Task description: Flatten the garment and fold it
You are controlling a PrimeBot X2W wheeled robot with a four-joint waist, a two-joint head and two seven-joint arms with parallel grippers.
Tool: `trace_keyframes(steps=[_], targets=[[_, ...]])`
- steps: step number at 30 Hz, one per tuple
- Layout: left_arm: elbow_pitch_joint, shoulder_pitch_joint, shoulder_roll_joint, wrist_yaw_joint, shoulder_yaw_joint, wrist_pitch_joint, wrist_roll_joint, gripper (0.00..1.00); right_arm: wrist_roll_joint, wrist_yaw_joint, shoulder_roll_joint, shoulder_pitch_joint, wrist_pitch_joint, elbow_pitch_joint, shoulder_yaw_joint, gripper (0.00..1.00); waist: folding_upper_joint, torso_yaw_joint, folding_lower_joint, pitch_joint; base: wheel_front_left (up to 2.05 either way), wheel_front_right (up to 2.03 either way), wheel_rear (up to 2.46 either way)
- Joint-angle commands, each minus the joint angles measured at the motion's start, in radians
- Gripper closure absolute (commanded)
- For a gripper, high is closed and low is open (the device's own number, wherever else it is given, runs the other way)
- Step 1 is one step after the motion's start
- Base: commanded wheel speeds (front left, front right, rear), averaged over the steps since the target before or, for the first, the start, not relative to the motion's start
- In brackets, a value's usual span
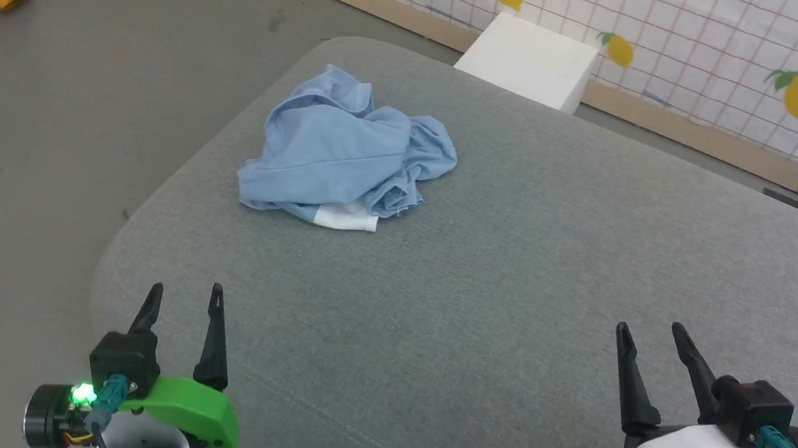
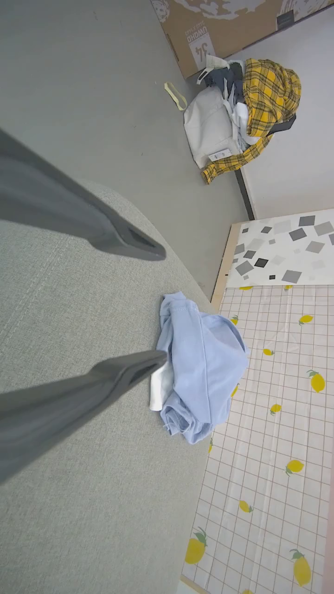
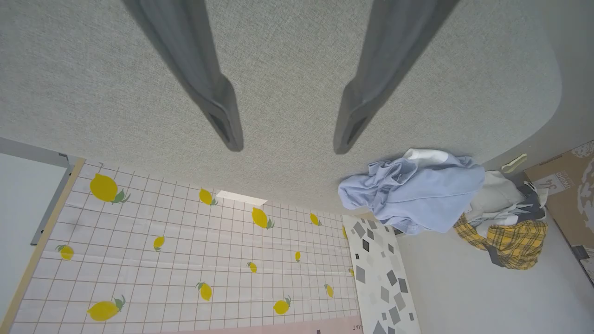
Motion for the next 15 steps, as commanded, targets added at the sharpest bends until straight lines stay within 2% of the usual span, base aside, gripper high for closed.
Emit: trace_keyframes(steps=[1,15], targets=[[0.006,0.019,-0.001,0.008,-0.001,-0.01,-0.005,0.0,0.01,-0.001,0.001,0.007,-0.011,0.008,0.002,0.0,0.0,0.015,0.0,0.0,0.0,0.0,0.0],[0.02,0.013,-0.001,0.012,-0.004,-0.039,-0.019,0.0,0.029,-0.001,0.001,0.007,-0.033,0.035,0.009,0.0,0.0,0.07,0.0,0.007,0.0,0.0,0.0]])
